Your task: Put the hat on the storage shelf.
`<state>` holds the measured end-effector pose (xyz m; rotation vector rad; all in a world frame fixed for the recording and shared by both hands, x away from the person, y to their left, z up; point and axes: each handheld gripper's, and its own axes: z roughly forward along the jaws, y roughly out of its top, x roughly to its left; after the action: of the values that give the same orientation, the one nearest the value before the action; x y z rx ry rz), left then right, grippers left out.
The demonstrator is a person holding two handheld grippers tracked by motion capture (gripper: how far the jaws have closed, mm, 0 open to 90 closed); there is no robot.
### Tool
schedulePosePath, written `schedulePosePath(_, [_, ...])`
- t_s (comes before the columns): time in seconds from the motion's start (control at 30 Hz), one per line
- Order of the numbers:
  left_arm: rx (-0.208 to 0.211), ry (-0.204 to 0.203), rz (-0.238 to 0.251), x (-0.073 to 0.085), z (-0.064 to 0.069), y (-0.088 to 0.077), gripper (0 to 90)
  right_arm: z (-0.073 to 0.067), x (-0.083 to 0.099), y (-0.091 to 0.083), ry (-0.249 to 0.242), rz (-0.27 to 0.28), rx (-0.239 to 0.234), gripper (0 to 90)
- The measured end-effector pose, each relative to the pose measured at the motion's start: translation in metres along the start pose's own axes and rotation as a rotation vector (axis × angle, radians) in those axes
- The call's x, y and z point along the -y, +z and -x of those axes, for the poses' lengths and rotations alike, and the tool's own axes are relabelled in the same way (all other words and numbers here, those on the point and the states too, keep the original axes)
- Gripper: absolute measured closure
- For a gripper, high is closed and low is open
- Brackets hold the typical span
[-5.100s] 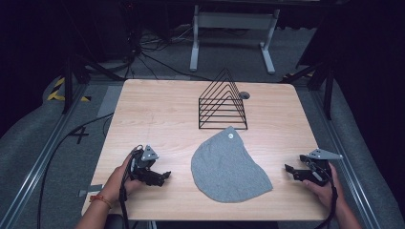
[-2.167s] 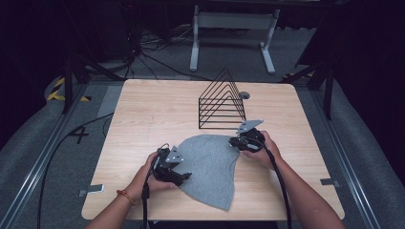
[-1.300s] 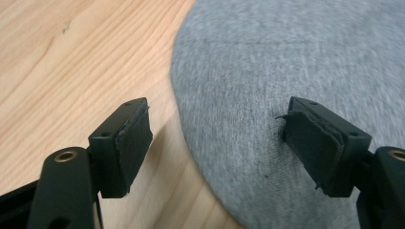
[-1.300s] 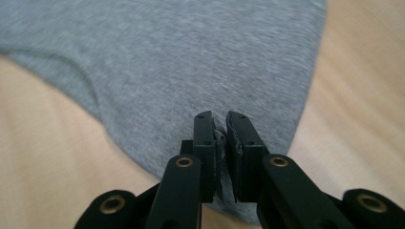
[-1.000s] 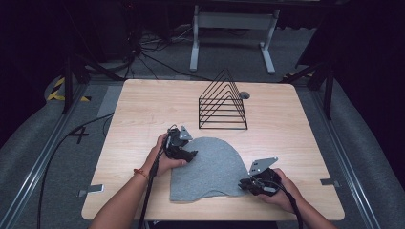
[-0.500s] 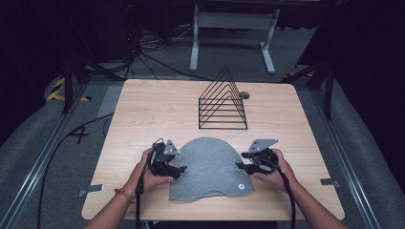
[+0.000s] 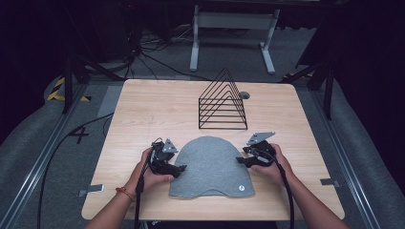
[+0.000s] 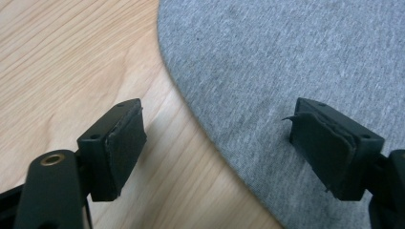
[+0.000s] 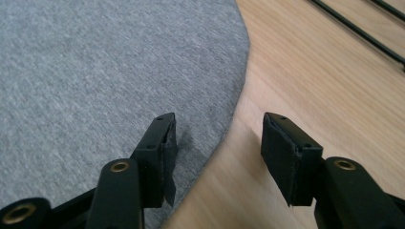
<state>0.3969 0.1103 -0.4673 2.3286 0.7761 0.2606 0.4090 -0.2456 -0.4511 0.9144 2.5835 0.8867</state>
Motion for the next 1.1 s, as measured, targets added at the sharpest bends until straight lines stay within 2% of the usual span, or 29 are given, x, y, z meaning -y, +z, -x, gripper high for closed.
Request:
schedulePosePath(0.1, [-0.005, 0.028, 0.017, -0.008, 0.003, 0.002, 24.3, 0.000, 0.002, -0.004, 0.005, -0.013, 0.022, 45.9])
schedulePosePath(0.17, [0.004, 0.010, 0.014, -0.013, 0.001, 0.002, 24.8, -0.001, 0.001, -0.004, 0.013, 0.000, 0.019, 45.9])
schedulePosePath(0.2, [0.001, 0.008, 0.031, -0.014, 0.000, 0.003, 24.8, -0.002, 0.000, -0.002, 0.010, 0.004, 0.021, 45.6])
schedulePosePath(0.3, [-0.007, 0.008, 0.018, -0.018, -0.005, 0.006, 24.8, -0.005, -0.004, 0.003, 0.018, 0.006, 0.007, 43.5])
schedulePosePath(0.37, [-0.016, 0.001, 0.013, -0.018, -0.006, 0.011, 24.9, -0.006, -0.006, 0.005, 0.016, 0.005, 0.016, 41.7])
schedulePosePath(0.43, [0.005, -0.017, 0.011, -0.016, -0.010, 0.013, 23.9, -0.006, -0.008, 0.007, 0.027, 0.002, 0.023, 39.5])
schedulePosePath(0.5, [0.014, -0.022, 0.020, -0.015, -0.011, 0.013, 24.0, -0.004, -0.008, 0.010, 0.053, 0.011, -0.004, 38.3])
schedulePosePath(0.53, [0.005, -0.021, 0.022, -0.015, -0.010, 0.013, 23.9, -0.005, -0.008, 0.010, 0.049, 0.008, -0.001, 38.5])
schedulePosePath(0.6, [0.005, -0.024, 0.024, -0.015, -0.009, 0.013, 24.9, -0.007, -0.009, 0.010, 0.041, 0.009, -0.007, 45.6])
schedulePosePath(0.63, [0.007, -0.018, 0.037, -0.015, -0.008, 0.014, 27.2, -0.008, -0.009, 0.010, 0.035, 0.011, -0.014, 49.3])
schedulePosePath(0.7, [0.024, 0.002, 0.023, -0.017, -0.006, 0.012, 37.0, -0.010, -0.010, 0.009, 0.031, 0.007, -0.020, 56.3])
schedulePosePath(0.73, [0.033, -0.003, 0.032, -0.017, -0.004, 0.012, 44.4, -0.011, -0.010, 0.009, 0.035, 0.011, -0.025, 59.8])
schedulePosePath(0.83, [0.048, -0.005, 0.016, -0.019, -0.003, 0.011, 55.1, -0.012, -0.009, 0.009, 0.047, 0.018, -0.031, 68.4])
schedulePosePath(0.87, [0.052, -0.011, 0.032, -0.019, -0.004, 0.011, 61.1, -0.011, -0.009, 0.009, 0.055, 0.025, -0.038, 73.7])
schedulePosePath(0.9, [0.053, -0.016, 0.027, -0.019, -0.005, 0.011, 66.6, -0.011, -0.008, 0.009, 0.064, 0.028, -0.054, 77.6])
schedulePosePath(1.0, [0.075, -0.038, 0.025, -0.020, -0.009, 0.011, 75.4, -0.010, -0.007, 0.009, 0.091, 0.041, -0.074, 80.8])
schedulePosePath(1.03, [0.087, -0.051, 0.025, -0.020, -0.010, 0.011, 78.8, -0.010, -0.008, 0.010, 0.086, 0.040, -0.074, 81.4])
schedulePosePath(1.1, [0.093, -0.047, 0.021, -0.020, -0.010, 0.011, 82.6, -0.010, -0.008, 0.009, 0.089, 0.042, -0.073, 82.3])
